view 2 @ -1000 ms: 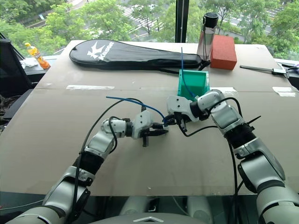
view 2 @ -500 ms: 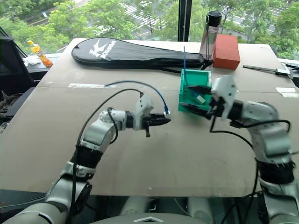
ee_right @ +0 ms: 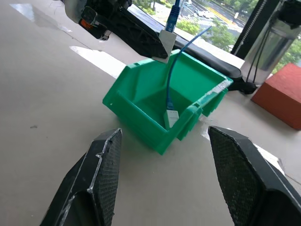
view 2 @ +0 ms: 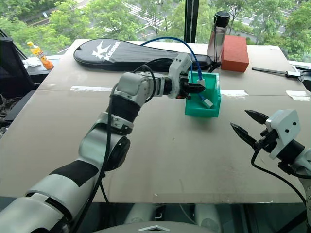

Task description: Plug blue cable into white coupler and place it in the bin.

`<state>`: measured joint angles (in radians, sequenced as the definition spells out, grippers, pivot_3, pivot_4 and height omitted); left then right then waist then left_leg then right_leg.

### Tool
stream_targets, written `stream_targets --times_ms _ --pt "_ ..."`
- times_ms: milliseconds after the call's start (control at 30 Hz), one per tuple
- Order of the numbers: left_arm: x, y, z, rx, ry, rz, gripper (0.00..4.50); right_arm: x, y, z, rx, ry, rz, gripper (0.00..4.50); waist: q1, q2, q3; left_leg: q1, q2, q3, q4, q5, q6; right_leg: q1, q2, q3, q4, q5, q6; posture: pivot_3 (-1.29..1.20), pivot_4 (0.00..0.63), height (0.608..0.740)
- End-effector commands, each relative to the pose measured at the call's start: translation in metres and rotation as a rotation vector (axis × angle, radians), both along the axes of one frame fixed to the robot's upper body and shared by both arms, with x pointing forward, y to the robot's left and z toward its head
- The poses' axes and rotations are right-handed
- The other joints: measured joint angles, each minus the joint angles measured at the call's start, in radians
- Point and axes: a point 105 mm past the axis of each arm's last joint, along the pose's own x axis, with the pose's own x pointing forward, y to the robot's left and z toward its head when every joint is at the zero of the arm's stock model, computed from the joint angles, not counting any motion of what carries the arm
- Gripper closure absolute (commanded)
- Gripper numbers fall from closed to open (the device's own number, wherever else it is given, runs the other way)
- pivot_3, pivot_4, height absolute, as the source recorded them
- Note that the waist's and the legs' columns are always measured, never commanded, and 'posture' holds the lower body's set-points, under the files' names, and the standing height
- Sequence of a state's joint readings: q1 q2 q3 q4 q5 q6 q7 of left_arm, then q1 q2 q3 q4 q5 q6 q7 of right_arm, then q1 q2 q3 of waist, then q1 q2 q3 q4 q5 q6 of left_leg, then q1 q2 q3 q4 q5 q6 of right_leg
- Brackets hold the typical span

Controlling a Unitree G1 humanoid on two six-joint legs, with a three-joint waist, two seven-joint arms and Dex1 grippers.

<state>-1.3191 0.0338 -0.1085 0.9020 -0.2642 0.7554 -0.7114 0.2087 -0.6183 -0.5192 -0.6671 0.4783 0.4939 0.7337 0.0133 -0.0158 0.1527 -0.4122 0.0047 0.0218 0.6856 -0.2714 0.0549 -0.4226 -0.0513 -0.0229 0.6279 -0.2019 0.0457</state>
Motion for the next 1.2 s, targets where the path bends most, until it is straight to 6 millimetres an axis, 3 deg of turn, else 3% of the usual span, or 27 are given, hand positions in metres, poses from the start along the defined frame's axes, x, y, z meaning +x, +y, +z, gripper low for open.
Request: stream_targets --times_ms 33,133,167,267,333,433,633,700,867,1000,1200 --pt "0.006 -0.013 0.013 -0.033 -0.04 0.021 4.19 -0.004 -0.009 0.006 -0.01 -0.05 -0.058 1.71 0.0 0.0 0.0 -0.001 0.0 0.0 0.0 0.0 0.0 0.0 0.0 0.0 0.0 0.0 0.0 0.0 0.15 0.74" --pt "0.009 -0.018 0.006 -0.038 -0.001 0.066 4.19 -0.005 -0.015 0.003 0.016 -0.047 -0.1 1.71 0.001 0.0 0.0 -0.001 0.0 0.0 0.0 0.0 0.0 -0.001 0.0 0.0 -0.001 0.0 0.0 0.0 0.15 0.74" --pt "0.011 -0.017 0.004 -0.026 -0.01 0.081 3.16 -0.005 -0.016 0.002 0.03 -0.045 -0.115 1.65 0.001 0.0 0.0 -0.002 0.0 0.0 0.0 0.0 0.0 -0.001 0.0 0.0 -0.001 0.0 0.0 0.0 0.15 0.74" --pt "0.012 -0.02 0.011 -0.053 -0.014 0.094 2.06 -0.007 -0.016 0.002 0.074 -0.04 -0.12 0.93 0.001 0.0 0.001 -0.001 0.001 0.0 0.0 0.0 0.0 -0.001 0.0 0.0 -0.001 0.0 0.0 0.0 0.15 0.74" --pt "0.011 -0.019 0.02 -0.082 -0.003 0.084 1.18 -0.008 -0.015 0.006 0.093 -0.059 -0.114 0.04 0.001 0.0 0.001 -0.002 0.001 0.0 0.0 0.0 0.0 -0.001 -0.001 0.0 -0.001 0.0 0.0 0.0 0.15 0.74" --pt "0.009 -0.014 0.027 -0.096 0.027 0.065 0.02 -0.006 -0.015 0.01 0.088 -0.086 -0.115 0.0 0.001 0.0 0.001 -0.002 0.001 0.0 0.0 0.0 0.0 -0.001 -0.001 0.0 -0.001 0.0 0.0 0.0 0.15 0.74" --pt "-0.005 0.018 0.042 -0.098 0.004 -0.025 0.02 0.0 -0.01 0.022 0.098 -0.153 -0.12 0.0 -0.007 0.001 0.001 -0.001 0.002 0.0 -0.001 0.0 0.0 -0.002 0.0 0.001 0.001 0.0 0.0 0.0 0.15 0.74" --pt "-0.015 0.036 0.055 -0.174 -0.044 -0.048 0.02 0.001 -0.008 0.024 0.104 -0.16 -0.108 0.0 -0.005 0.001 0.0 0.0 0.003 0.0 -0.001 0.001 -0.001 -0.002 0.0 0.001 0.002 0.0 0.0 0.0 0.15 0.74" --pt "-0.039 0.075 0.07 -0.3 -0.38 -0.05 0.02 0.006 -0.002 0.024 0.111 -0.158 -0.073 0.0 0.0 0.002 0.0 0.0 0.003 0.002 -0.001 0.003 -0.005 -0.003 -0.001 0.006 0.003 0.0 0.0 0.0 0.15 0.74" --pt "-0.066 0.107 0.047 -0.253 -0.521 -0.102 0.02 0.008 0.001 0.02 0.093 -0.125 -0.037 0.0 0.003 0.002 0.0 0.001 0.002 0.003 0.0 0.003 -0.006 -0.002 -0.003 0.009 0.004 0.0 -0.001 0.0 0.15 0.74" --pt "-0.09 0.162 -0.004 -0.145 -0.5 -0.066 0.02 0.0 0.0 0.002 0.02 -0.005 0.031 0.0 0.001 0.002 0.0 0.005 0.002 0.004 -0.001 0.001 -0.001 0.001 -0.003 0.008 0.004 -0.001 -0.003 0.0 0.15 0.74"
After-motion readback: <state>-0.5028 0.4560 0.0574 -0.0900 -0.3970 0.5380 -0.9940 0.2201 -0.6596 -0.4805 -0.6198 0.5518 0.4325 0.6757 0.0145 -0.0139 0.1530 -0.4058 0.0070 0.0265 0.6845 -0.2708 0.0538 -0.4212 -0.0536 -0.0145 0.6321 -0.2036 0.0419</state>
